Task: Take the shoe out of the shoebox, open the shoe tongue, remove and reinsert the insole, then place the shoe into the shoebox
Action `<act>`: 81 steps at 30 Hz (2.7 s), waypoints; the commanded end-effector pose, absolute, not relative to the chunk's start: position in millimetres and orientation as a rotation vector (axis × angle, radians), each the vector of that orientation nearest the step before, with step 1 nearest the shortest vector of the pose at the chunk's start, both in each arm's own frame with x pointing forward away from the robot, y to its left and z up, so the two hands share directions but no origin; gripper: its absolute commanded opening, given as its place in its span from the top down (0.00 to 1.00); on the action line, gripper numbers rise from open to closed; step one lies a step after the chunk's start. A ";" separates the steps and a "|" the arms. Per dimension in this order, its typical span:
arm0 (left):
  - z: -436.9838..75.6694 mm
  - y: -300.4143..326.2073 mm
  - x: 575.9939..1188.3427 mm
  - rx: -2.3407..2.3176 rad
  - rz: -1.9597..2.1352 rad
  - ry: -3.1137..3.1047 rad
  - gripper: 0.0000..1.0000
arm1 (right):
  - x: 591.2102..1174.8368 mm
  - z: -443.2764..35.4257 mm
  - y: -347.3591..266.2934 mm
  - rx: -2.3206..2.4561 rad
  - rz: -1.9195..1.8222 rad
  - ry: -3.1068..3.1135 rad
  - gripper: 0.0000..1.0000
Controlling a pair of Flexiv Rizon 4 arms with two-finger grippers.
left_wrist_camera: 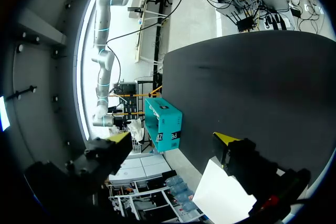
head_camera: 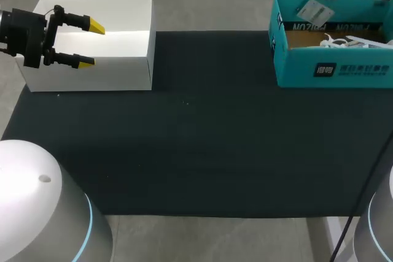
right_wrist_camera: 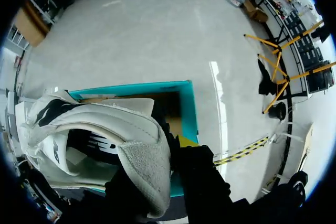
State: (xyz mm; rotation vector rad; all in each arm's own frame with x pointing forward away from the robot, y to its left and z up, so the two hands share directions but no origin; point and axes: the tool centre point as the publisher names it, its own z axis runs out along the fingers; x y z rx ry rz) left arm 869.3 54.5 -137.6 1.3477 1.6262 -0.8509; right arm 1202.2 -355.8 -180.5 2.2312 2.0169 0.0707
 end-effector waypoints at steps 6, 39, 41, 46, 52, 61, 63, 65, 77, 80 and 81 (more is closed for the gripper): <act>-137.5 54.4 869.5 1.350 -0.849 1.628 0.00 | 1212.5 -182.1 -363.4 2.302 0.171 2.142 1.00; -137.5 54.4 869.5 1.350 -0.849 1.628 0.00 | 1211.4 -213.6 -372.1 2.301 0.078 1.990 1.00; -137.5 54.4 869.5 1.350 -0.849 1.628 0.00 | 1211.2 -219.7 -373.7 2.279 0.075 1.974 1.00; -137.5 54.4 869.5 1.350 -0.849 1.628 0.00 | 1208.7 -236.5 -376.7 2.223 0.092 1.971 1.00; -137.5 54.4 869.5 1.350 -0.849 1.628 0.00 | 1204.5 -245.6 -374.5 2.199 0.095 1.985 1.00; -137.5 54.4 869.5 1.350 -0.849 1.628 0.00 | 1202.9 -263.4 -365.7 2.152 0.049 2.015 1.00; -137.5 54.4 869.5 1.350 -0.849 1.628 0.00 | 1202.8 -267.5 -366.4 2.153 0.037 2.012 1.00; -137.5 54.4 869.5 1.350 -0.849 1.628 0.00 | 1203.1 -271.9 -368.8 2.163 0.027 2.001 1.00; -137.5 54.4 869.5 1.350 -0.849 1.628 0.00 | 1203.0 -300.8 -372.0 2.182 -0.025 1.970 1.00; -137.5 54.4 869.5 1.350 -0.849 1.628 0.00 | 1204.2 -306.8 -372.2 2.192 -0.027 1.963 1.00; -137.5 54.4 869.5 1.350 -0.849 1.628 0.00 | 1204.4 -309.1 -372.6 2.193 -0.031 1.959 1.00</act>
